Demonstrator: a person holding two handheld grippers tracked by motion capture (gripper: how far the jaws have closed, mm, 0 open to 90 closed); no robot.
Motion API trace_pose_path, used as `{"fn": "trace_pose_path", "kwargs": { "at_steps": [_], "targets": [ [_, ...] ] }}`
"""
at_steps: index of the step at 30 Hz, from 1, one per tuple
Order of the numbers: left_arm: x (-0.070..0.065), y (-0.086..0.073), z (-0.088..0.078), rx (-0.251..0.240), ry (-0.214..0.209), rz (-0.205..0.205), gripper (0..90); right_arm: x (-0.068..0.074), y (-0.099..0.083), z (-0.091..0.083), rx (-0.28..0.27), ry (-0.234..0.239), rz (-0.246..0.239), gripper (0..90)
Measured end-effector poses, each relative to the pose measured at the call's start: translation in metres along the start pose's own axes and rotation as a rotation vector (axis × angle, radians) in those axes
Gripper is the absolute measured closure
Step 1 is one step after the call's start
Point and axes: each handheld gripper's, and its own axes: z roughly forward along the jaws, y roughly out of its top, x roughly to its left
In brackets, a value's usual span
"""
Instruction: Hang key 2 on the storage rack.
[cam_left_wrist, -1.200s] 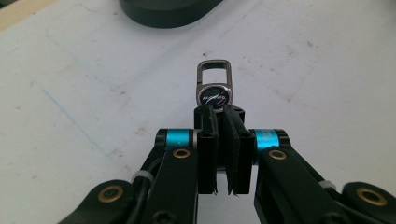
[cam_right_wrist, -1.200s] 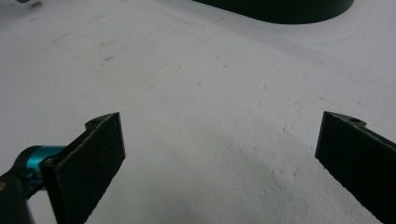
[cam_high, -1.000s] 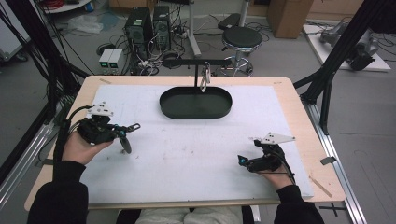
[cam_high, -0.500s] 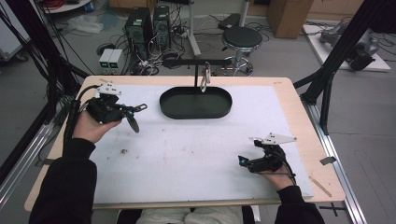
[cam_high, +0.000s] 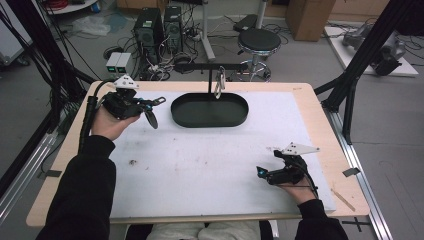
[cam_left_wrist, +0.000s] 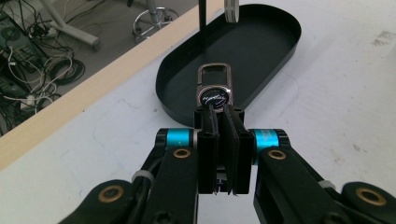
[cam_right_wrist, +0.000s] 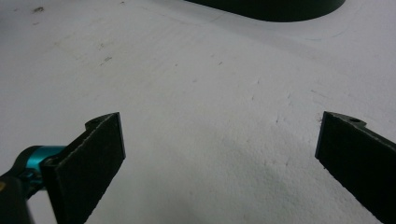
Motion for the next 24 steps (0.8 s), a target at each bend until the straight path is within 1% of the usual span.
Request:
{"fn": "trace_pose_path", "kwargs": {
  "at_steps": [2, 5, 6, 8, 9, 12, 14, 15, 18, 20, 21, 23, 24],
  "targets": [
    [0.000, 0.004, 0.007, -0.012, 0.006, 0.009, 84.4, 0.000, 0.000, -0.001, -0.001, -0.001, 0.006, 0.7],
    [0.001, 0.010, 0.010, -0.032, 0.016, 0.015, 84.4, 0.000, 0.000, -0.001, -0.002, -0.003, 0.004, 0.7],
    [0.001, 0.010, 0.010, -0.032, 0.016, 0.015, 84.4, -0.001, -0.001, -0.001, -0.001, -0.004, 0.004, 0.7],
    [0.001, 0.018, 0.014, -0.056, 0.025, 0.016, 84.4, -0.001, -0.001, -0.001, -0.001, -0.005, 0.008, 0.7],
    [0.002, 0.020, 0.016, -0.060, 0.026, 0.016, 84.4, -0.001, -0.001, -0.001, -0.002, -0.006, 0.007, 0.7],
    [0.000, 0.027, 0.025, -0.046, 0.058, 0.037, 84.5, -0.001, -0.001, -0.002, -0.004, -0.007, 0.007, 0.7],
    [-0.001, 0.029, 0.028, -0.048, 0.059, 0.045, 84.6, -0.001, -0.001, -0.002, -0.003, -0.011, 0.010, 0.7],
    [-0.001, 0.033, 0.032, -0.054, 0.061, 0.052, 84.6, -0.001, -0.001, -0.003, -0.001, -0.012, 0.011, 0.7],
    [-0.001, 0.038, 0.036, -0.070, 0.065, 0.054, 84.6, 0.000, -0.002, -0.002, 0.003, -0.014, 0.009, 0.7],
    [-0.003, 0.045, 0.040, -0.085, 0.090, 0.067, 84.6, 0.000, -0.001, -0.002, 0.003, -0.014, 0.007, 0.7],
    [-0.005, 0.046, 0.041, -0.095, 0.097, 0.065, 84.6, 0.000, -0.001, -0.002, 0.002, -0.014, 0.005, 0.7],
    [-0.006, 0.048, 0.042, -0.105, 0.097, 0.062, 84.6, 0.000, -0.001, -0.003, -0.002, -0.017, 0.006, 0.7],
    [-0.007, 0.050, 0.044, -0.117, 0.096, 0.059, 84.6, 0.000, -0.002, -0.004, -0.001, -0.016, 0.014, 0.7]
  ]
}}
